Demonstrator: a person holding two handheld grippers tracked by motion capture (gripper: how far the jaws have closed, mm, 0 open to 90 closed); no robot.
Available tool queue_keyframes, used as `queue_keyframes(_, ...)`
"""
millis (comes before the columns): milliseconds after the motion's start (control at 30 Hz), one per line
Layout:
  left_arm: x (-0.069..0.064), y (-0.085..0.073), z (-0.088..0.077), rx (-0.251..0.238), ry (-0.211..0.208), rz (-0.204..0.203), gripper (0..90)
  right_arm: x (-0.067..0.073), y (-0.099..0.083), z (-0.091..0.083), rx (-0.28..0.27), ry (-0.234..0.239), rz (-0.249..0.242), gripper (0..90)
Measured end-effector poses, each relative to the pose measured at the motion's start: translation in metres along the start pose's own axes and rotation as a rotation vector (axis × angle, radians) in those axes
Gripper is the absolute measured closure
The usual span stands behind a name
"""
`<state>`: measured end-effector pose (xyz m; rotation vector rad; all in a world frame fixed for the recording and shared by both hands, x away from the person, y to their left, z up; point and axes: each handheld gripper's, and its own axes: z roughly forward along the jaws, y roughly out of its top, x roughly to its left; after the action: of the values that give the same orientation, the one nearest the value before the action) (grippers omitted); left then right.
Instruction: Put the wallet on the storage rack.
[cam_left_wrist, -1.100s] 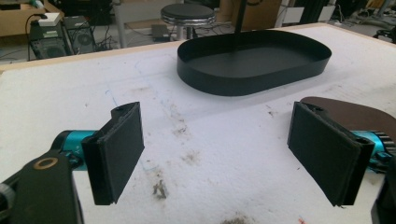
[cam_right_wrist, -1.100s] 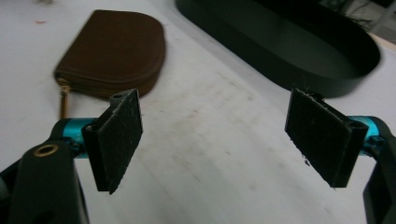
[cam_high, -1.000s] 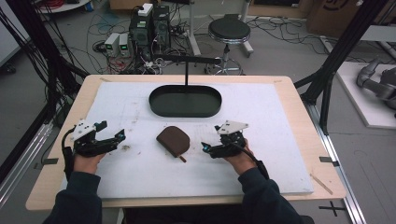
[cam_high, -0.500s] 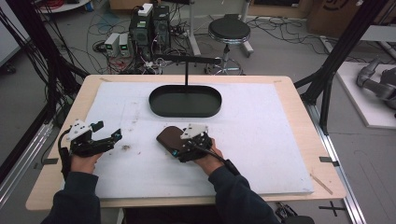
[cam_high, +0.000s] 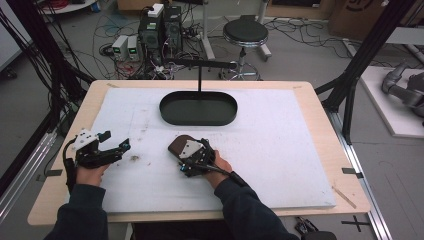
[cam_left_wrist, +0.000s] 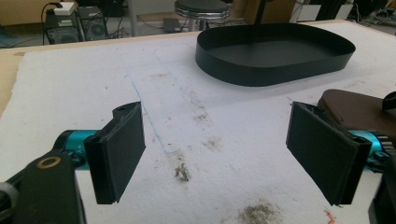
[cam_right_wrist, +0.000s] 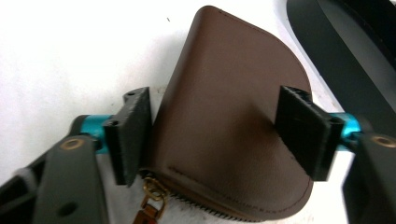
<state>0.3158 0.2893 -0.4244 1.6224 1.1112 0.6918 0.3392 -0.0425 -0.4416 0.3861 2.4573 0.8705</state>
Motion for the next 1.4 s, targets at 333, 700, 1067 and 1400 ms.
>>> queue_keyframes(333,0.003,-0.002,0.0,0.0,0.002,-0.025,19.9,-0.019,-0.002,-0.016,-0.021,0.11,0.147,52.5)
queue_keyframes(700,0.005,-0.003,0.001,0.008,-0.011,-0.028,20.3,-0.056,-0.015,-0.049,-0.083,0.186,0.311,72.7)
queue_keyframes(1067,0.006,-0.003,0.003,0.009,-0.014,-0.031,20.4,-0.083,-0.04,-0.063,-0.115,0.261,0.535,73.1)
queue_keyframes(1400,0.004,-0.003,0.004,0.003,-0.026,-0.02,20.4,-0.098,-0.05,-0.067,-0.135,0.162,0.606,70.6)
